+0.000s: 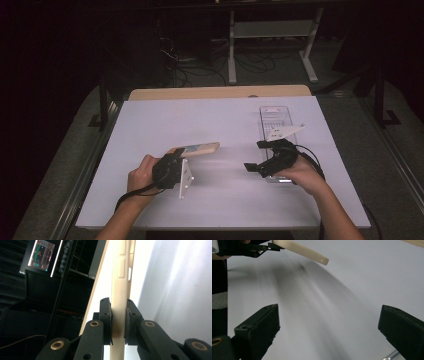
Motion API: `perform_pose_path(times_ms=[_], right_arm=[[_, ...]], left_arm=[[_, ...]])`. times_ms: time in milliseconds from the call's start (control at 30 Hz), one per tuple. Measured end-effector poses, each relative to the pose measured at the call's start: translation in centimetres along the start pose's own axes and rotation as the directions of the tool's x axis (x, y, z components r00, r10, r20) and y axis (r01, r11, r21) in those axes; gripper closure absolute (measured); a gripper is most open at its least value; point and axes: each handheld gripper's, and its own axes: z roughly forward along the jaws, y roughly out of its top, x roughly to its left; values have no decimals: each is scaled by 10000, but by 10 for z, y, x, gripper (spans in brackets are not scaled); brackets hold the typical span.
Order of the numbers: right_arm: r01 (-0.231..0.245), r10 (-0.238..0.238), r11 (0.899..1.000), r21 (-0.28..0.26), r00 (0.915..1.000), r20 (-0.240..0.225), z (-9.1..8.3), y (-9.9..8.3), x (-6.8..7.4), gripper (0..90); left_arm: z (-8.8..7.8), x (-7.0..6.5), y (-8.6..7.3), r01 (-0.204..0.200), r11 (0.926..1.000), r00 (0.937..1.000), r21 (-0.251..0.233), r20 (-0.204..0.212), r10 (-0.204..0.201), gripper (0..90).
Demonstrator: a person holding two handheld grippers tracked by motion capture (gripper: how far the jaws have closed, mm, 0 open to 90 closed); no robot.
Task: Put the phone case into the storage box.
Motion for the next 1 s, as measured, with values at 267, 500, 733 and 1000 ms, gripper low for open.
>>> perform_pose_path(times_ms=[267, 500, 733, 1000], right_arm=[[-67, 67, 10000, 25, 9999, -84, 0, 0, 0, 31], [-103, 103, 9999, 35, 9999, -99, 0, 0, 0, 32], [-115, 115, 9999, 65, 9999, -115, 0, 0, 0, 35], [-146, 147, 9999, 81, 9998, -141, 0, 0, 0, 36]], left_arm=[[0, 5, -2, 847, 9964, 9957, -1, 374, -847, 790], [1, 11, -4, 1428, 9898, 9875, -13, 674, -1424, 790], [1, 14, -6, 1874, 9823, 9780, 64, 918, -1872, 790], [2, 16, -7, 2595, 9657, 9588, -12, 1203, -2575, 790]])
